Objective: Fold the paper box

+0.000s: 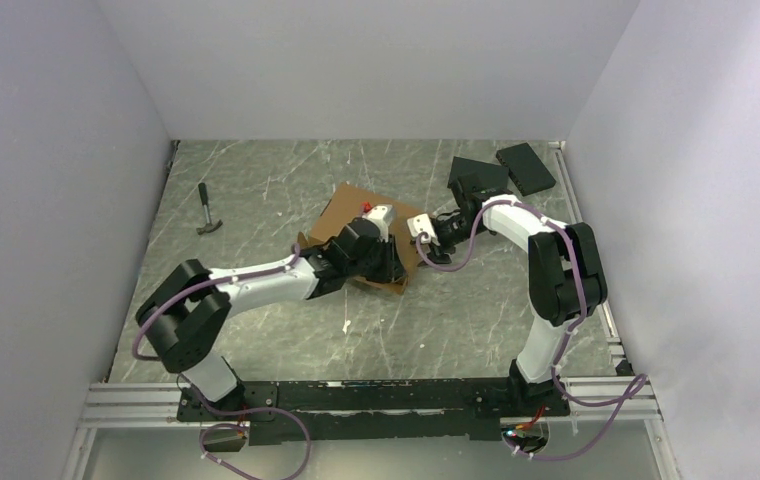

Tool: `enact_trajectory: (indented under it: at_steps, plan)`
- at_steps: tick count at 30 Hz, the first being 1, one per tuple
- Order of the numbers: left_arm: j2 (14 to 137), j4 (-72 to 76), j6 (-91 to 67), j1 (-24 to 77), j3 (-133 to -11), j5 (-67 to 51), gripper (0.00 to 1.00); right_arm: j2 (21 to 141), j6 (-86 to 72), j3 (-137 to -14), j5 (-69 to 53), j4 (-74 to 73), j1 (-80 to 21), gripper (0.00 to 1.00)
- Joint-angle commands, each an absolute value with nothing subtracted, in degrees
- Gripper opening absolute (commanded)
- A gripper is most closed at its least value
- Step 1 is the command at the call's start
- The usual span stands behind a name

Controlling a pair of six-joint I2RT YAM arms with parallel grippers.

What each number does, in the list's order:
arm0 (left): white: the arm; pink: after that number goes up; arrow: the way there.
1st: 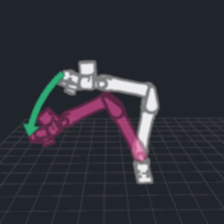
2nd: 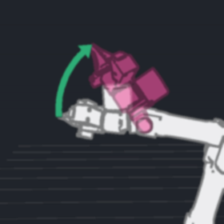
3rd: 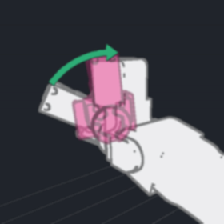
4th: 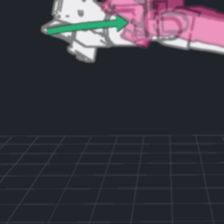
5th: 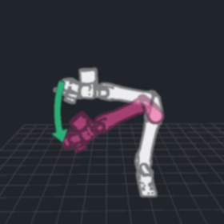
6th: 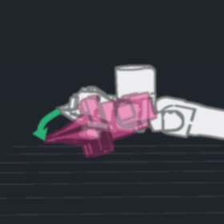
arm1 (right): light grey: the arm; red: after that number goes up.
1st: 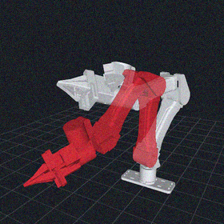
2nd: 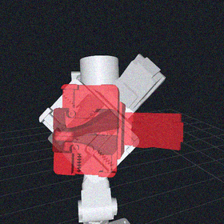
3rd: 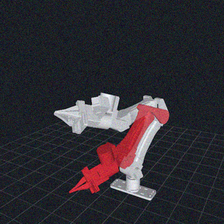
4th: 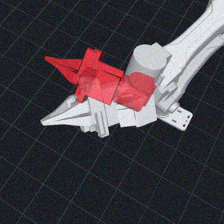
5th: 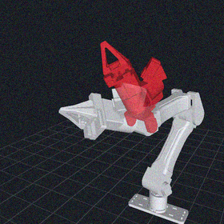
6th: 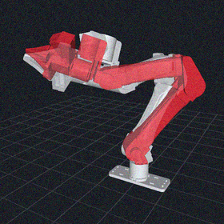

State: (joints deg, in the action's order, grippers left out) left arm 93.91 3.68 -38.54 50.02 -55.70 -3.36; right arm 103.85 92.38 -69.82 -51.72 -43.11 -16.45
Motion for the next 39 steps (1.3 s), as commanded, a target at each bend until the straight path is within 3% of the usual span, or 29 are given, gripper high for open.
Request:
enact_trajectory:
  at_steps: [1,7,14,19,24,33,37,39]
  plan:
    - [87.15,4.41,-37.51,48.97,-53.06,-4.02,0.27,101.48,94.19,-68.48,-54.23,-46.52,-16.37,0.62]
    - [78.85,-0.67,-34.97,43.97,-48.91,-1.72,0.36,97.75,94.95,-69.17,-55.76,-48.69,-15.43,0.72]
    - [72.45,-3.59,-28.85,28.76,-47.26,-6.82,0.64,93.51,95.79,-70.50,-57.98,-55.08,-13.80,0.76]
    - [77.22,2.73,-27.78,16.91,-48.28,-17.75,0.71,90.38,86.32,-70.09,-60.32,-55.15,-12.86,0.72]
    - [87.62,7.54,-24.93,12.11,-52.95,-24.40,0.75,87.36,68.16,-67.94,-61.92,-49.77,-12.76,0.58]
    - [97.64,9.48,-23.04,10.13,-58.15,-30.47,0.69,86.43,61.98,-64.58,-62.90,-47.77,-12.05,0.51]
    - [99.63,8.97,-22.95,9.52,-58.30,-31.59,0.57,87.03,61.77,-64.81,-63.62,-48.03,-11.95,0.50]
    - [100.20,9.09,-23.59,9.41,-57.98,-33.15,0.46,87.20,61.06,-64.78,-63.40,-47.48,-11.89,0.50]
